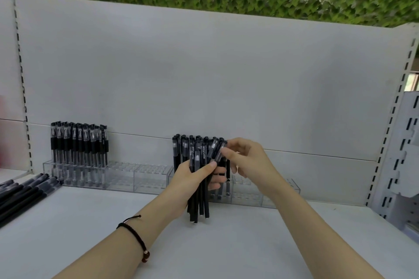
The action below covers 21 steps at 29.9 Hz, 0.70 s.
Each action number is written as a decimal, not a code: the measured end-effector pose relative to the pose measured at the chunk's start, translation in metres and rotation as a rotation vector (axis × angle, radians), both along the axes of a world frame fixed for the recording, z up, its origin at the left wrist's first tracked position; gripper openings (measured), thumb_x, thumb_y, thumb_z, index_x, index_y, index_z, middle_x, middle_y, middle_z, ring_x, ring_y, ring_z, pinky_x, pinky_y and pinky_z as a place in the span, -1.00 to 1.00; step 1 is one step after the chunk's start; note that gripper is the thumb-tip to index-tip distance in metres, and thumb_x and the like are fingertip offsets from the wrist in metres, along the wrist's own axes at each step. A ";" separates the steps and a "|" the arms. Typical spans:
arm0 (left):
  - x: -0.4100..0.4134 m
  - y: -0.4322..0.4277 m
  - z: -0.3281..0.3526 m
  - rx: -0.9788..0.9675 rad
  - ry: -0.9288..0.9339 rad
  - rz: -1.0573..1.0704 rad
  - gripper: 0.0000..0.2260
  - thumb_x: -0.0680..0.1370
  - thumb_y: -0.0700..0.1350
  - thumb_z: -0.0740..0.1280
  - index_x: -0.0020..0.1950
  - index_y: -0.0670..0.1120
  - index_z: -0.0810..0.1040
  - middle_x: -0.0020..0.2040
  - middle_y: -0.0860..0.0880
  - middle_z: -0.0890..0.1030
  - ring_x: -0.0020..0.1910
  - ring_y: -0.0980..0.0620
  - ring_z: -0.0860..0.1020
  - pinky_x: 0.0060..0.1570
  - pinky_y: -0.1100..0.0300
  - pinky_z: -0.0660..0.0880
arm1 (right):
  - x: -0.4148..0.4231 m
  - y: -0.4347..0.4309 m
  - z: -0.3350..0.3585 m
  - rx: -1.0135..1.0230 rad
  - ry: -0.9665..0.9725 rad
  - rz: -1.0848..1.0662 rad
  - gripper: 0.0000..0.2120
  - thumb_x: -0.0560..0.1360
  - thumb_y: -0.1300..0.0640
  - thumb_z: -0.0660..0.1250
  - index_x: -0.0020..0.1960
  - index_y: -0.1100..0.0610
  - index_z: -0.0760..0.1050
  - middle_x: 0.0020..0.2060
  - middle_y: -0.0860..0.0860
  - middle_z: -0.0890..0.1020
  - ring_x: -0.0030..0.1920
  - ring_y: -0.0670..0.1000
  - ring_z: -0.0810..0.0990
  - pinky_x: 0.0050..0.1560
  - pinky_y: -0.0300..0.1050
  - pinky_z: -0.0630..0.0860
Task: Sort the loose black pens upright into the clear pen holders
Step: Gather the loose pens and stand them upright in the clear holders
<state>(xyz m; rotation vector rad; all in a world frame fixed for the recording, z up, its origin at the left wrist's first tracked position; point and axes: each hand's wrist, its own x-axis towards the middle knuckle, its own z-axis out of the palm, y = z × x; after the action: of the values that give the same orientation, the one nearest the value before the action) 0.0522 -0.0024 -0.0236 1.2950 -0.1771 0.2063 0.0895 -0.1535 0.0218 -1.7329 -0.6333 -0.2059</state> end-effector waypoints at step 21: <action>0.007 0.005 0.000 0.062 0.090 0.152 -0.64 0.61 -0.15 0.26 0.36 -0.14 0.26 -0.45 -0.07 0.47 -0.58 0.06 0.25 -0.56 0.22 0.28 | 0.011 -0.003 0.000 0.035 -0.299 -0.384 -0.91 0.63 0.15 0.16 0.10 0.03 0.41 -0.08 -0.07 0.60 -0.09 -0.02 0.55 -0.05 -0.12 0.45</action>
<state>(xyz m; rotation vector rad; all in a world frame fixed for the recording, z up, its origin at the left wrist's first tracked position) 0.0593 0.0030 -0.0239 1.3773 -0.0081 0.2734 0.1008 -0.1562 0.0214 -1.7932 -0.4997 -0.7505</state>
